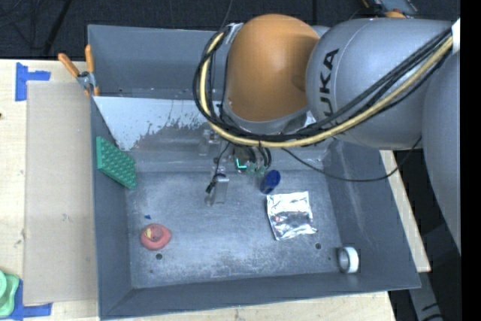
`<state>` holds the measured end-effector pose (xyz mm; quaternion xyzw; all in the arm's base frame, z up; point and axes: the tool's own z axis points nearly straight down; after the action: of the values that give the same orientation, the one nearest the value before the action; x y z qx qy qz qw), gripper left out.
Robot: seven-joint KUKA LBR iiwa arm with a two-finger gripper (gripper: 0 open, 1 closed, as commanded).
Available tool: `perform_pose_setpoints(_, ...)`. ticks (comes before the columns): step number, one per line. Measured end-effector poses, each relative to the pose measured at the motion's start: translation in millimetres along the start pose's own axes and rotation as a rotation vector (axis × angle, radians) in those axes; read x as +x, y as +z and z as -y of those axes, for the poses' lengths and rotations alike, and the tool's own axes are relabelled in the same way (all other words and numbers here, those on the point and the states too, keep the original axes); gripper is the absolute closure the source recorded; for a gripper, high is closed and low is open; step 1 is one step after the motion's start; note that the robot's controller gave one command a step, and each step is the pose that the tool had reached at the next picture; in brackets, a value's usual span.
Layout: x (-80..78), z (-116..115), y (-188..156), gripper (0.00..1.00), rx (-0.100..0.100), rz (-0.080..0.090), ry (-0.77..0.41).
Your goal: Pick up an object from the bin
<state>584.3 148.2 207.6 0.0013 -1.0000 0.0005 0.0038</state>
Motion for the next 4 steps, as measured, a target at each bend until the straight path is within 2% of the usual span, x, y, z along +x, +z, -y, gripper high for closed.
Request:
perform_pose_setpoints(1, 42.5, -56.9, 98.3, 0.00, 0.000, -0.002, -0.143)
perform_pose_setpoints(2, 68.6, -68.6, 140.3, 0.00, 0.001, 0.001, 0.065)
perform_pose_setpoints(3, 66.7, -68.3, 137.9, 1.00, -0.002, 0.006, 0.069)
perform_pose_setpoints(4, 66.9, -67.7, 138.8, 0.00, -0.001, 0.005, 0.071)
